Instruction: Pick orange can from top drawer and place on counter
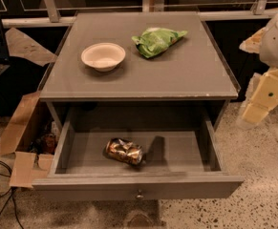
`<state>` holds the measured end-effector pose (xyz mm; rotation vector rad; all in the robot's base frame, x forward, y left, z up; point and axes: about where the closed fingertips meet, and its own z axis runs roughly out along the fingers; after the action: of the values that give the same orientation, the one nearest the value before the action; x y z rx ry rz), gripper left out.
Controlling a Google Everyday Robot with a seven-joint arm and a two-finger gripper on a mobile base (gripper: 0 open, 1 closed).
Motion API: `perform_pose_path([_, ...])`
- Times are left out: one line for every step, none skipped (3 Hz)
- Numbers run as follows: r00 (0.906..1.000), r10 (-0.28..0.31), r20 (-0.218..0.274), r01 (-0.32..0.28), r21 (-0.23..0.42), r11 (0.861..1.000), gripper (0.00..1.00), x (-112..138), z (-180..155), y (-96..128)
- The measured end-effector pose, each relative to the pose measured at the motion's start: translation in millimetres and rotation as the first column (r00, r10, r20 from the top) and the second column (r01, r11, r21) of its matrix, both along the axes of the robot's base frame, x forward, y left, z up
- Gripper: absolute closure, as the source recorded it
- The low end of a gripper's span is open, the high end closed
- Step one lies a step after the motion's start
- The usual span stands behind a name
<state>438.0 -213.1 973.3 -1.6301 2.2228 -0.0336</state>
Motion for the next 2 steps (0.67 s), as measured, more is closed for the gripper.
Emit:
perform_pose_path([0.9921, -0.126, -0.003, 0.125, 0.157, 0.98, 0.0, 1, -7, 12])
perform_pose_path([0.9676, -0.246, -0.056, 0.253, 0.228, 0.94, 0.0, 7, -10, 24])
